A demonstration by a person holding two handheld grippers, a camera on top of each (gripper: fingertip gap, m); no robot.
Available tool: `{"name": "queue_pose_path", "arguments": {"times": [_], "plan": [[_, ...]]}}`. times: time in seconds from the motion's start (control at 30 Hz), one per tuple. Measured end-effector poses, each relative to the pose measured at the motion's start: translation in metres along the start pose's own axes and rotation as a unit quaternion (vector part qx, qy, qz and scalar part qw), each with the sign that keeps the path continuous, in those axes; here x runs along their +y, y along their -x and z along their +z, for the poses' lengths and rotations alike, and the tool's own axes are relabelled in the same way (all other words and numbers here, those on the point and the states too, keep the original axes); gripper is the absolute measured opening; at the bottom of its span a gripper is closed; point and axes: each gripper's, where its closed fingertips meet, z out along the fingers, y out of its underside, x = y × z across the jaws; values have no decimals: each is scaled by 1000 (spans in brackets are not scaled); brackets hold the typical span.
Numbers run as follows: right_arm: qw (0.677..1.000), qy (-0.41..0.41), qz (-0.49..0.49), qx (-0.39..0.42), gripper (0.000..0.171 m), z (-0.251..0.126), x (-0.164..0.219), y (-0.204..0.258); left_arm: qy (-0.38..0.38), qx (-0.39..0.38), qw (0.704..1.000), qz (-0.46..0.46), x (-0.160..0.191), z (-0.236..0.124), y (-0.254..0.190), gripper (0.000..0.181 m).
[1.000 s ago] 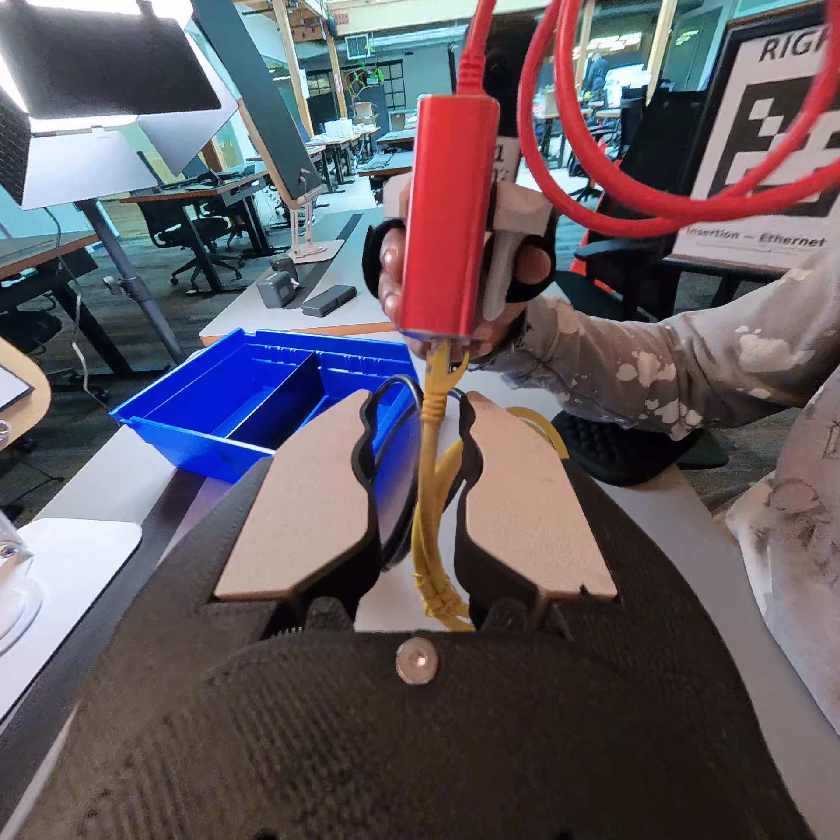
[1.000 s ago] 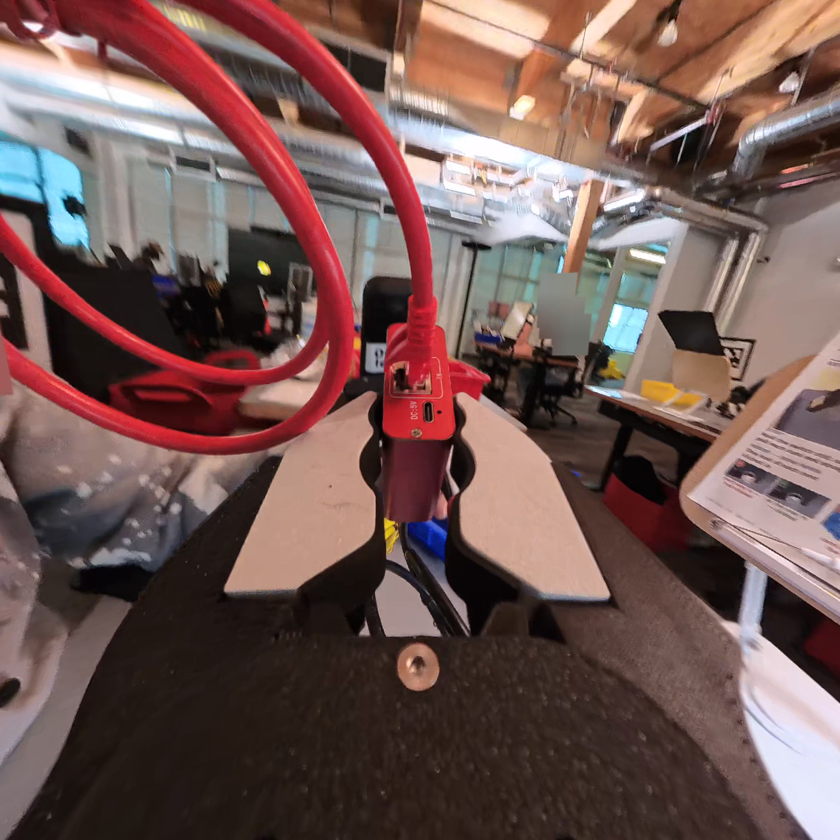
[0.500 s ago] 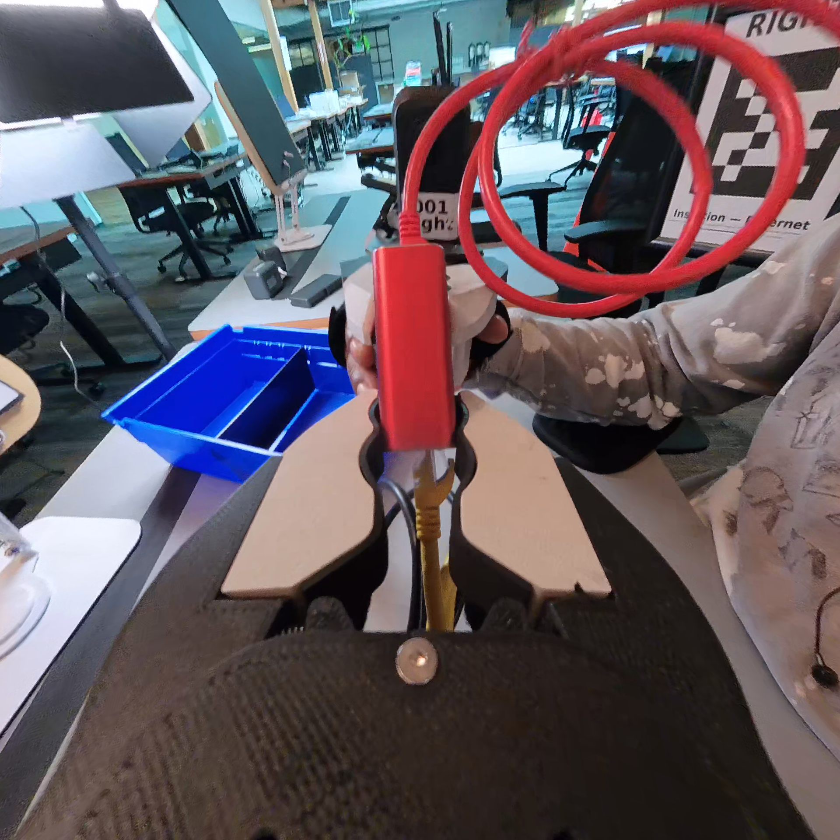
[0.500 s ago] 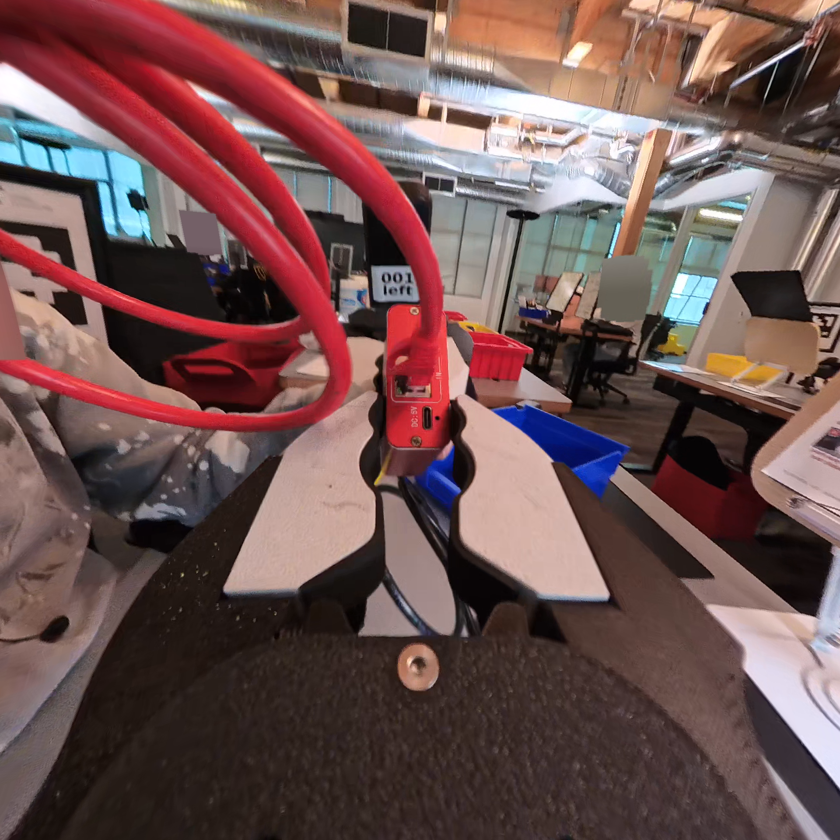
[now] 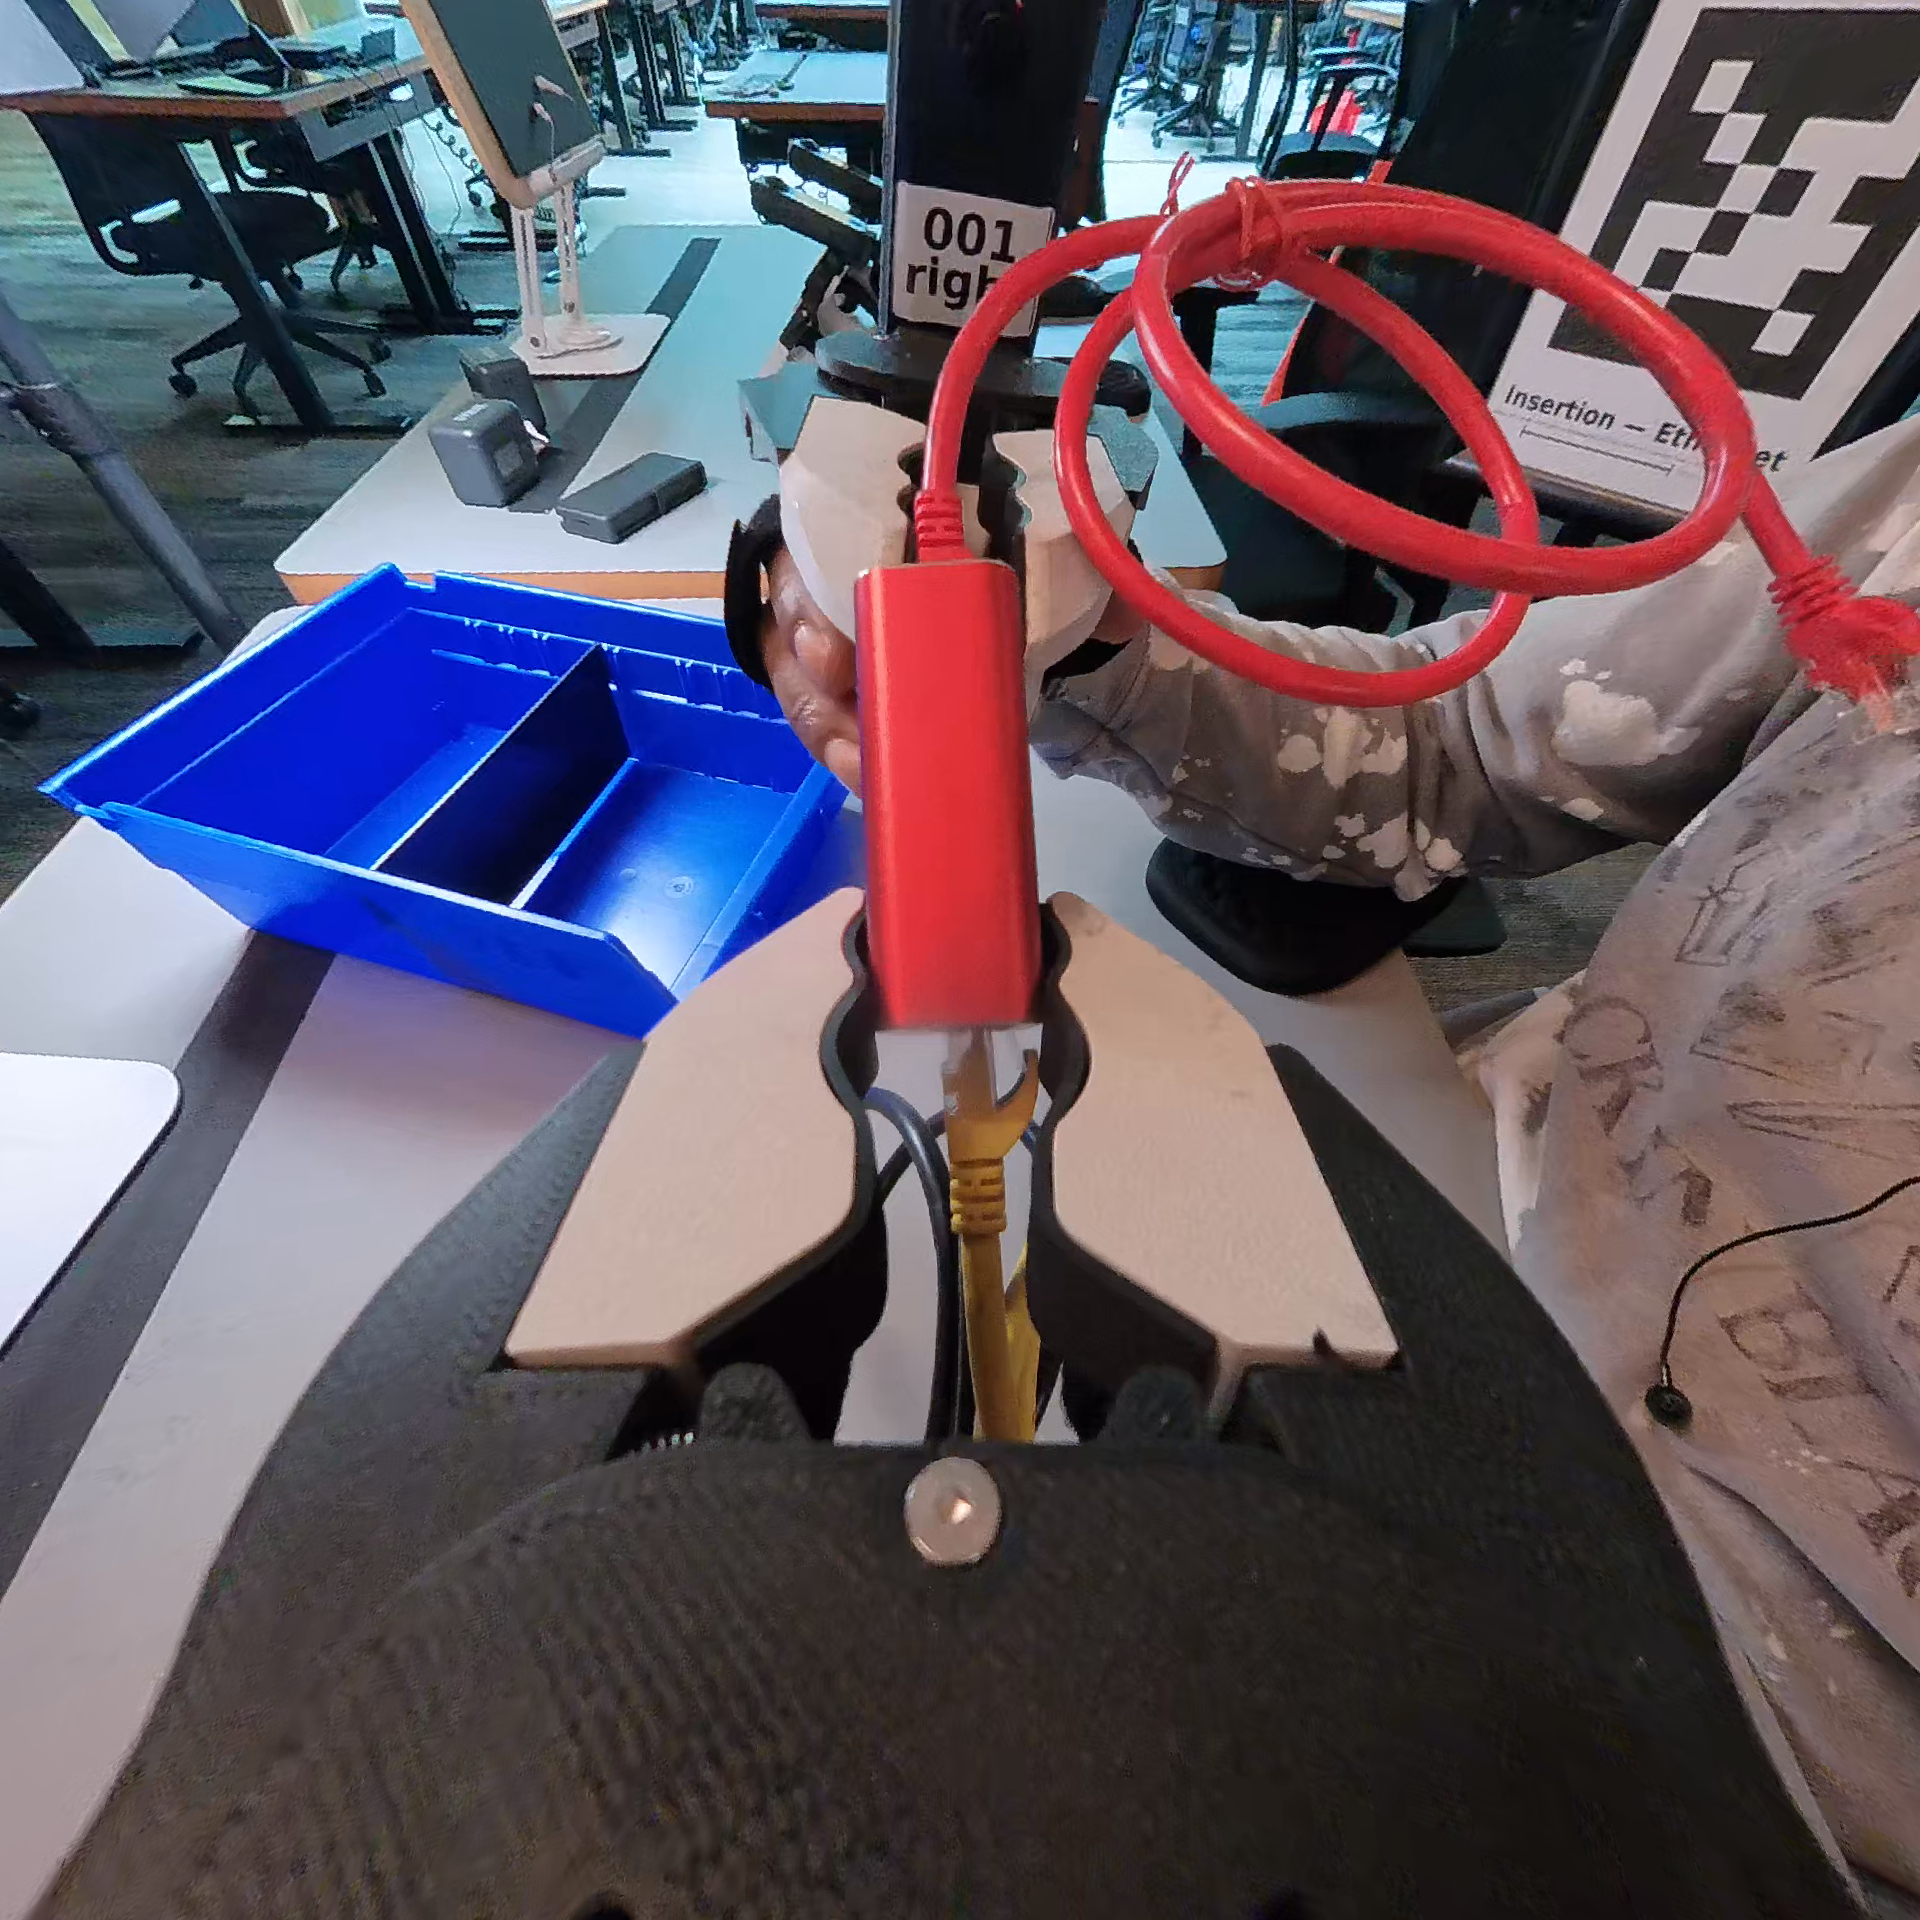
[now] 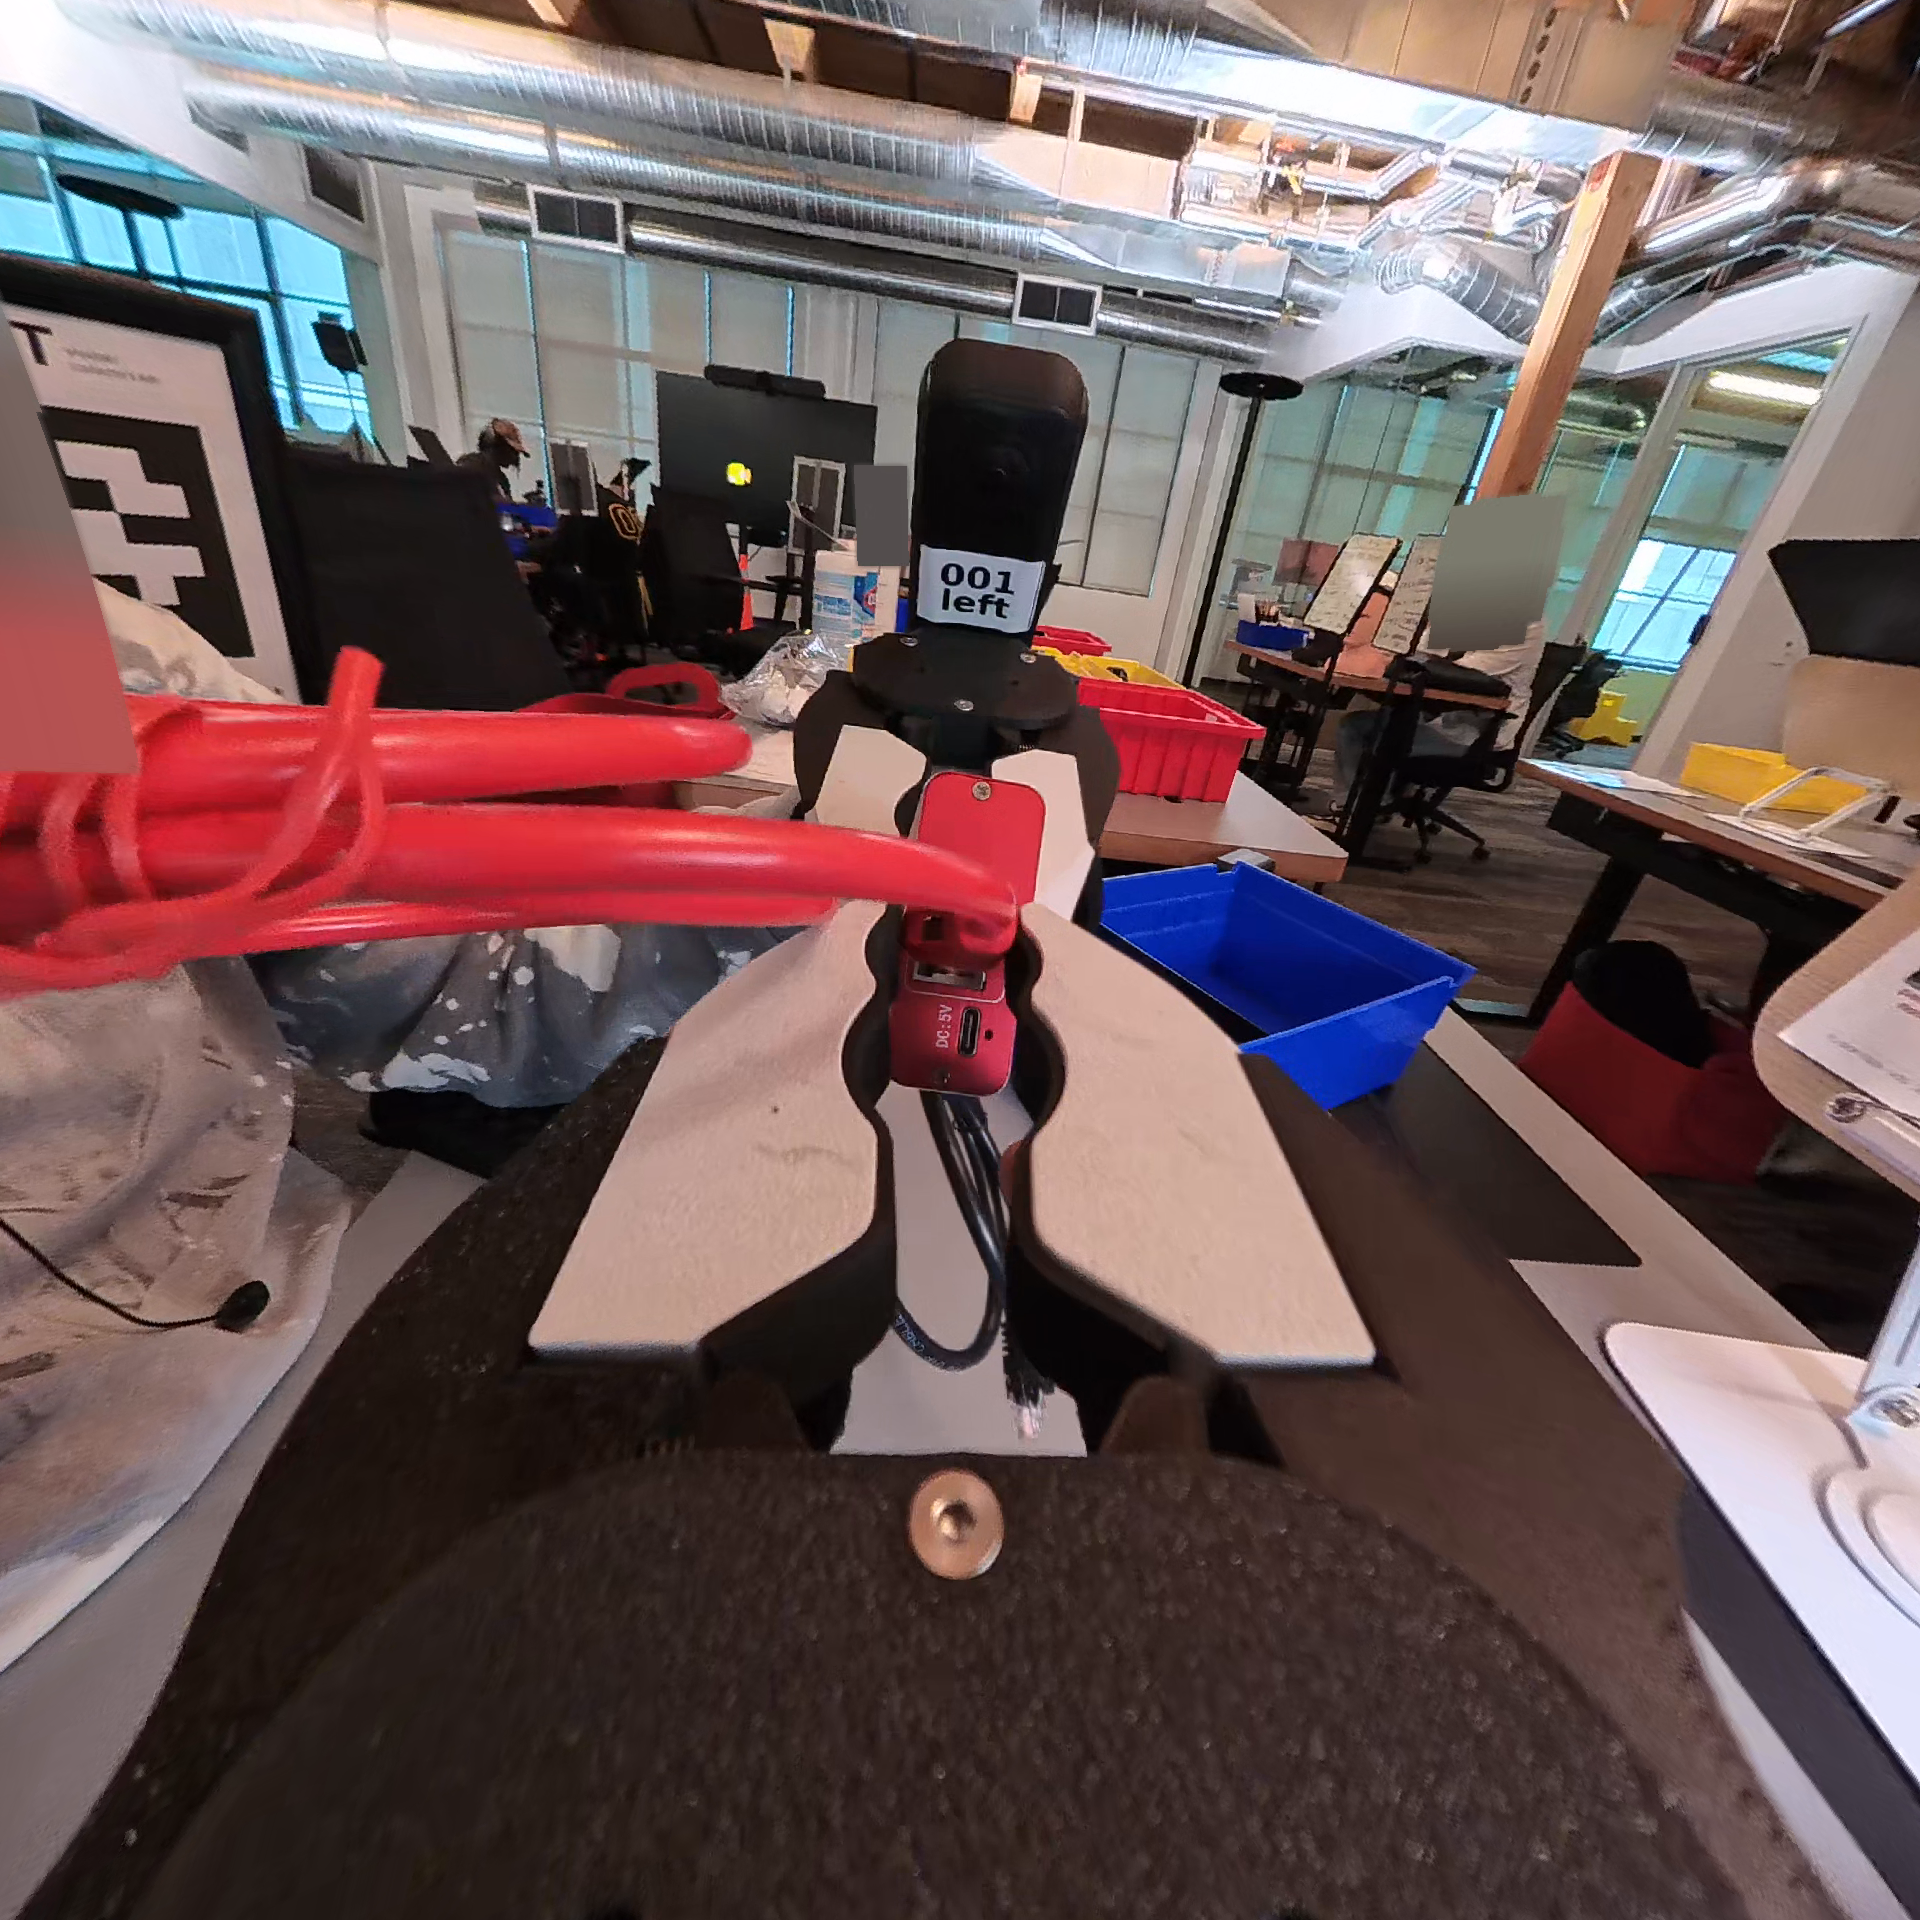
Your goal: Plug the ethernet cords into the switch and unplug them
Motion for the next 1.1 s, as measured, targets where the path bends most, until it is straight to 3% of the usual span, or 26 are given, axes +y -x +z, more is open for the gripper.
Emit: {"name": "queue_pose_path", "arguments": {"times": [0.33,0.93,1.1], "plan": [[997,7,53,-50,15,-2,2,9,21,4,1000,5,2,-1,-6,28],[992,40,45,-107,15,-7,9,29,58,24,998,28,9,2,-22,28],[995,66,14,-72,14,-6,14,22,67,5,997,30,12,1,-15,28]]}}
